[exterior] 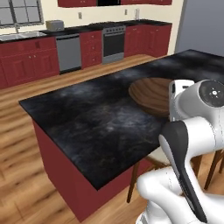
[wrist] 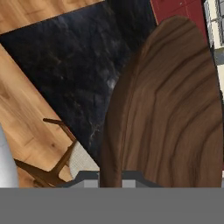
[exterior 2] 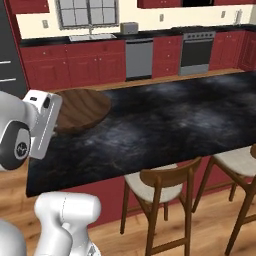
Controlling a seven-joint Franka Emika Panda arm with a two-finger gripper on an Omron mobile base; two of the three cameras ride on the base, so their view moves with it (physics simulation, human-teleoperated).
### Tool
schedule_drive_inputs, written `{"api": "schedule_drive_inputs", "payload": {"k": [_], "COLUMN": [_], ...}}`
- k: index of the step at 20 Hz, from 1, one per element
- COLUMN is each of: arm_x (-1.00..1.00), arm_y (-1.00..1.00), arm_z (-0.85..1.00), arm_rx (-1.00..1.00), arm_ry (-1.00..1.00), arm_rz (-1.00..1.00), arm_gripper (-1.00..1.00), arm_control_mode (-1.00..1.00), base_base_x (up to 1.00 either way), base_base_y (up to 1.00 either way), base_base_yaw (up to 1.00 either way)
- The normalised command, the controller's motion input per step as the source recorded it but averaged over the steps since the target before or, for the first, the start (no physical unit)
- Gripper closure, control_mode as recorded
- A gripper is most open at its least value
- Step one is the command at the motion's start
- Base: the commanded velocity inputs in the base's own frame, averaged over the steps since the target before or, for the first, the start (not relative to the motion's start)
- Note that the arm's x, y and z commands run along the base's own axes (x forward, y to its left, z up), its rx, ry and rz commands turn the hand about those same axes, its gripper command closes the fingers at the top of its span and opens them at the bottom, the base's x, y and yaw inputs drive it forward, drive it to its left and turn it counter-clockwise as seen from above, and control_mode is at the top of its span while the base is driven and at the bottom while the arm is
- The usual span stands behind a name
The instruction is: Pick up the bowls from the cabinet and place each bowl in front of a stool on the dining counter.
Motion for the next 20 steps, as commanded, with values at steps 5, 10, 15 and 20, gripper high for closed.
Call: {"api": "schedule_drive_inputs", "payload": {"k": [5, 10, 15, 20], "arm_x": [0.00, 0.04, 0.47, 0.70], "arm_y": [0.00, -0.04, -0.21, -0.01], "arm_z": [0.00, -0.01, -0.09, -0.19], "arm_rx": [0.00, 0.00, 0.00, 0.00], "arm_ry": [0.00, 0.01, 0.09, 0.15], "arm_rz": [0.00, 0.00, 0.01, -0.13], "arm_gripper": [1.00, 1.00, 1.00, 1.00], "arm_control_mode": [1.00, -1.00, -1.00, -1.00], "base_base_x": [0.21, 0.07, 0.00, 0.00], "base_base_y": [-0.13, -0.18, 0.00, 0.00], "base_base_yaw": [0.00, 0.00, 0.00, 0.00]}}
